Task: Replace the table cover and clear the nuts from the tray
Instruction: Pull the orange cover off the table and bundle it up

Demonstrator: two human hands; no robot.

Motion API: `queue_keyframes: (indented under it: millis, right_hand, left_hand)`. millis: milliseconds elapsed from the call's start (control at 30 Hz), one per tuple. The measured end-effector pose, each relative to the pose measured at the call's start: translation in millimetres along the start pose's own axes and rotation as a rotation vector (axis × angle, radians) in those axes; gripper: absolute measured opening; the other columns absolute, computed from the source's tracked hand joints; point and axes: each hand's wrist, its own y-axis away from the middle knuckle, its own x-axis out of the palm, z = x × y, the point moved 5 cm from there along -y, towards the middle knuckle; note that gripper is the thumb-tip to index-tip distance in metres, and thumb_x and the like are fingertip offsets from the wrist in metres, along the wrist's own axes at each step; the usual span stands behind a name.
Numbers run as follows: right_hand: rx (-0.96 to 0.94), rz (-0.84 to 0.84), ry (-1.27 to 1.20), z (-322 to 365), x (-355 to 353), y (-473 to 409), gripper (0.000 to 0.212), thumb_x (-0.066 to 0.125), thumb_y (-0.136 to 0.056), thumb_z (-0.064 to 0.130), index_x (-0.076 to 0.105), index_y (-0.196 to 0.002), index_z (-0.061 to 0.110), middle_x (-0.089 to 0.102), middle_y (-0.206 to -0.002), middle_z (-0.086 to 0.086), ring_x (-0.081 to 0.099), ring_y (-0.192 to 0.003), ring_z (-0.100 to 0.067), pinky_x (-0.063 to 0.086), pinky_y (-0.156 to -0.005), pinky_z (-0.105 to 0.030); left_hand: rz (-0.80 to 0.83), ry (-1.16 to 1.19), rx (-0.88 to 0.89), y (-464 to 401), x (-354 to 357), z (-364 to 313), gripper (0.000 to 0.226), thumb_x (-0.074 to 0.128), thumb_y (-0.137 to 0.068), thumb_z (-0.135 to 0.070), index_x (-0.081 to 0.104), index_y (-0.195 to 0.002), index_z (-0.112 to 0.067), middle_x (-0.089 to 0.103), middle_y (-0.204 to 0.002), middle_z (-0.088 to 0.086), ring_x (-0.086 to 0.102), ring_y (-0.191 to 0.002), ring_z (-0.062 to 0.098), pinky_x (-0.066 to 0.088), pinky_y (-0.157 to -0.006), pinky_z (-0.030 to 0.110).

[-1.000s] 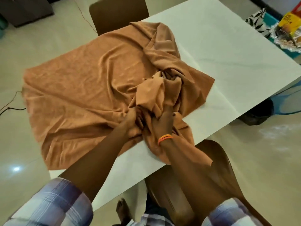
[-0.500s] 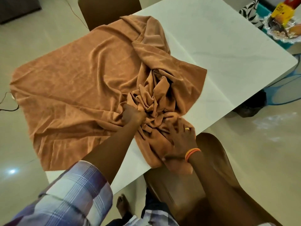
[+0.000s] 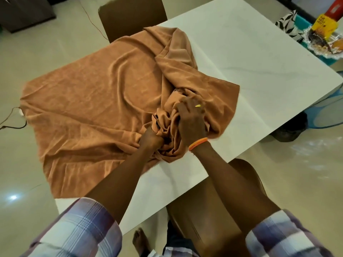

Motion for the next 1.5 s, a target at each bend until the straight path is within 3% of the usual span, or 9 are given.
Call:
queue_keyframes:
  millis: [200, 500, 667, 767, 867, 1000, 1100, 1233, 1500]
  right_hand:
    - [0.453, 0.504, 0.030, -32, 75, 24, 0.073, 0.052, -0.084, 0.050, 0.016, -0.147, 0.040, 0.004, -0.158, -0.017, 0.012, -0.144, -0.042, 0.017, -0.102, -0.073]
    - [0.387, 0.710, -0.333, -38, 58, 18, 0.078, 0.064, -0.077, 0.041, 0.024, -0.144, 0.031, 0.062, -0.123, -0.004, 0.063, -0.106, -0.028, 0.053, -0.087, -0.037]
    - [0.211, 0.968, -0.407, -50, 25, 0, 0.074, 0.072, -0.083, 0.031, 0.033, -0.145, 0.019, 0.053, -0.128, -0.001, 0.051, -0.107, -0.011, 0.042, -0.086, -0.017]
    - [0.458, 0.579, -0.299, -96, 14, -68, 0.066, 0.066, -0.072, 0.065, 0.064, -0.112, 0.013, 0.069, -0.103, -0.005, 0.065, -0.093, -0.022, 0.053, -0.082, -0.033]
    - [0.683, 0.467, -0.079, -133, 24, -68, 0.101, 0.059, -0.062, 0.080, 0.032, -0.141, 0.024, 0.039, -0.147, -0.013, 0.051, -0.122, -0.032, 0.047, -0.096, -0.048]
    - [0.695, 0.841, -0.104, -112, 51, -24, 0.042, 0.049, -0.088, 0.037, 0.054, -0.123, 0.016, 0.057, -0.130, -0.011, 0.059, -0.079, -0.027, 0.048, -0.054, -0.030]
    - [0.720, 0.408, -0.292, -88, 42, -66, 0.022, 0.047, -0.072, 0.032, 0.050, -0.067, 0.012, 0.057, -0.076, -0.012, 0.055, -0.077, -0.031, 0.027, -0.058, -0.027]
    - [0.512, 0.074, -0.467, -24, -9, -47, 0.033, 0.065, -0.082, 0.021, 0.053, -0.111, 0.011, 0.061, -0.100, -0.001, 0.051, -0.083, -0.009, 0.044, -0.075, -0.020]
    - [0.070, 0.536, 0.202, 67, 56, 64, 0.028, 0.058, -0.084, 0.030, 0.064, -0.106, 0.014, 0.058, -0.111, -0.014, 0.057, -0.087, -0.035, 0.043, -0.077, -0.044]
  left_hand:
    - [0.113, 0.023, 0.077, 24, -2, 13, 0.069, 0.076, -0.071, -0.031, 0.045, -0.133, -0.028, 0.061, -0.120, -0.006, 0.060, -0.106, 0.016, 0.051, -0.087, 0.028]
    - [0.016, -0.578, 0.328, 38, 16, -23, 0.144, 0.080, -0.054, -0.067, -0.030, -0.144, -0.044, -0.031, -0.156, 0.016, 0.056, -0.117, 0.042, 0.053, -0.084, 0.037]
    - [0.051, -0.707, 0.306, 21, 23, -20, 0.124, 0.079, -0.058, -0.062, 0.000, -0.151, -0.041, -0.003, -0.162, 0.012, 0.050, -0.124, 0.041, 0.053, -0.085, 0.044]
    - [0.066, -0.741, 0.288, 8, 23, -23, 0.123, 0.082, -0.052, -0.064, 0.011, -0.150, -0.039, 0.014, -0.160, 0.009, 0.051, -0.123, 0.040, 0.054, -0.085, 0.046]
    - [0.100, -0.751, 0.269, 0, 24, -20, 0.125, 0.082, -0.049, -0.068, 0.012, -0.149, -0.041, 0.016, -0.160, 0.008, 0.050, -0.125, 0.040, 0.054, -0.088, 0.046]
    - [0.081, -0.740, 0.283, -3, 24, -17, 0.125, 0.082, -0.048, -0.068, 0.013, -0.148, -0.041, 0.017, -0.160, 0.008, 0.048, -0.127, 0.040, 0.053, -0.090, 0.047]
    - [0.081, -0.738, 0.285, -2, 24, -15, 0.124, 0.084, -0.049, -0.064, 0.013, -0.148, -0.040, 0.017, -0.159, 0.008, 0.047, -0.128, 0.041, 0.054, -0.090, 0.048]
    - [0.101, -0.667, 0.295, -3, 23, -11, 0.128, 0.083, -0.048, -0.066, 0.011, -0.150, -0.036, 0.015, -0.161, 0.008, 0.045, -0.131, 0.039, 0.053, -0.094, 0.045]
    - [0.032, 0.079, 0.081, 37, -32, 50, 0.125, 0.088, -0.063, -0.009, -0.004, -0.148, -0.011, 0.033, -0.142, -0.002, 0.042, -0.131, 0.019, 0.047, -0.087, 0.009]
